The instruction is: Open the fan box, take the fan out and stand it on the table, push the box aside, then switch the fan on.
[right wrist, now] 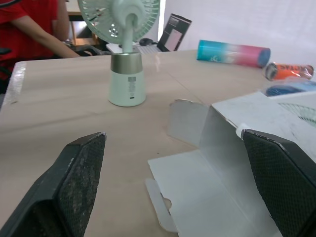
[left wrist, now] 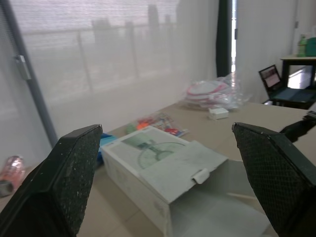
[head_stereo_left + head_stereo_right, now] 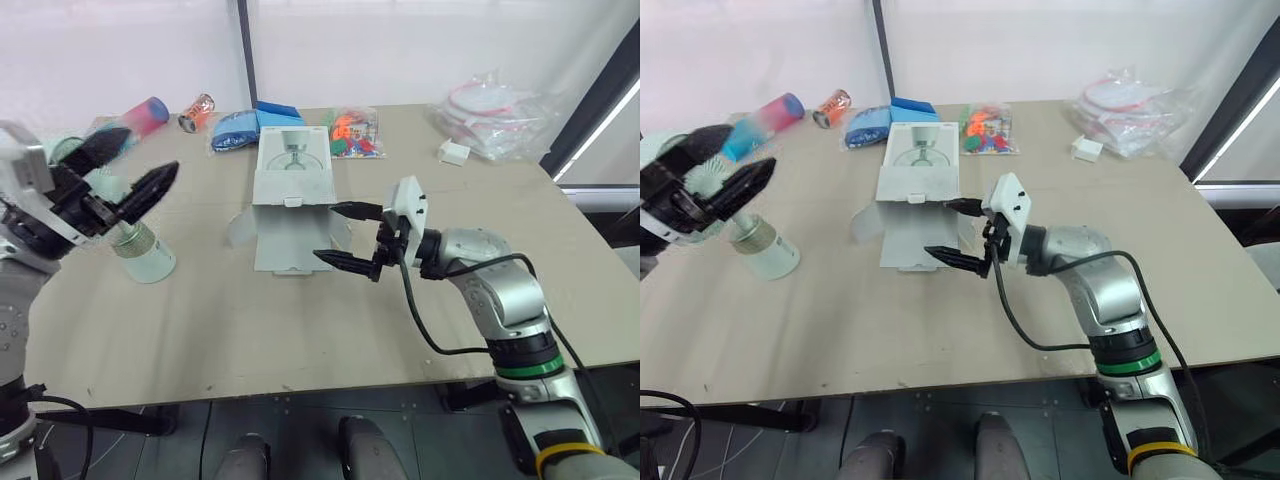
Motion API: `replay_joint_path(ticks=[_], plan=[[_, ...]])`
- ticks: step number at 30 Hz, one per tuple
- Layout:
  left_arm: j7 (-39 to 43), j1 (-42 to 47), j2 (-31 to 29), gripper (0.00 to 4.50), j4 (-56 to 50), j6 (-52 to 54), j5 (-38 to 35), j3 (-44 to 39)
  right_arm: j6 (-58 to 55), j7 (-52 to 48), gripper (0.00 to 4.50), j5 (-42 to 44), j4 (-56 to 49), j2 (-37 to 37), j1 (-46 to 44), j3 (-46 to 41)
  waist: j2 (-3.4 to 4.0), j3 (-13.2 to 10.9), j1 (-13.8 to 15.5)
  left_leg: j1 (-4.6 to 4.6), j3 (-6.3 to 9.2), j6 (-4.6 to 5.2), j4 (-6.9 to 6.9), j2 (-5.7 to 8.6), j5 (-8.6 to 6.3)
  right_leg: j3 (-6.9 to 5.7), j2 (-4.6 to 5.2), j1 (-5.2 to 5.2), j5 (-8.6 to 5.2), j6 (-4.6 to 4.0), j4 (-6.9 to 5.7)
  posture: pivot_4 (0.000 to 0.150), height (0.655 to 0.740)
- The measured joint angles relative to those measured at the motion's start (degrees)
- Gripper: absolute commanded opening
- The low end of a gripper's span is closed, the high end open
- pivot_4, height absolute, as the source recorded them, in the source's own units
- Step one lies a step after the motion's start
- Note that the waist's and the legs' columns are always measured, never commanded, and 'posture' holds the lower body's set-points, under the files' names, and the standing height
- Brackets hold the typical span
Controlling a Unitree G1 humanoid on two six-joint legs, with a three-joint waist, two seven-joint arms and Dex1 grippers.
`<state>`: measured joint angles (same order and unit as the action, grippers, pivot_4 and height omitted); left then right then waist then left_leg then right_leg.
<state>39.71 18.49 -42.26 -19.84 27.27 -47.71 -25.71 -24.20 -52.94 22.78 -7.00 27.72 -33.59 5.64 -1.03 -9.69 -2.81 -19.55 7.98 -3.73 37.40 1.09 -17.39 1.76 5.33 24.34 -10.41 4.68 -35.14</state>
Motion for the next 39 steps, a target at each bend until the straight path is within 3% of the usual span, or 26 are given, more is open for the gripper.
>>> replay_joint_path(ticks=[11, 21, 33, 39], plan=[[7.0, -6.69, 0.92, 4.48, -1.74, 1.31, 1.61, 8.23, -5.5, 6.5, 4.5, -1.05, -5.09, 2.88, 2.4, -1.39, 0.01, -0.01, 0.13, -0.01, 0.0, 0.01, 0.0, 0.0, 0.0, 0.0, -0.01, -0.01, -0.01, -0.01, 0.0, 0.15, 0.74], [6.87, -5.42, 4.74, 4.48, 2.68, 1.51, 4.88, 12.76, -12.49, 14.72, 4.5, -4.53, -8.39, 4.25, 3.67, -1.38, 0.01, 0.0, 0.14, -0.03, 0.0, 0.02, 0.01, 0.0, -0.01, 0.01, -0.02, -0.01, -0.02, -0.02, 0.01, 0.15, 0.74], [12.34, -8.63, 2.87, 4.48, 2.69, 1.83, 5.23, 13.58, -22.17, 27.59, 4.5, -10.93, -2.89, -6.12, -3.35, 3.54, 0.03, -0.01, 0.12, -0.07, 0.02, 0.02, 0.0, 0.0, -0.01, 0.01, -0.02, 0.05, -0.03, -0.03, 0.01, 0.15, 0.74], [13.69, -12.11, 2.92, 4.48, 1.23, -0.78, 8.5, 14.77, -21.81, 30.48, 4.5, -15.2, 3.19, -7.31, -6.0, 5.45, 0.04, -0.02, 0.11, -0.08, 0.02, 0.02, -0.01, 0.0, -0.01, 0.01, -0.02, 0.06, -0.03, -0.03, 0.01, 0.15, 0.74]])
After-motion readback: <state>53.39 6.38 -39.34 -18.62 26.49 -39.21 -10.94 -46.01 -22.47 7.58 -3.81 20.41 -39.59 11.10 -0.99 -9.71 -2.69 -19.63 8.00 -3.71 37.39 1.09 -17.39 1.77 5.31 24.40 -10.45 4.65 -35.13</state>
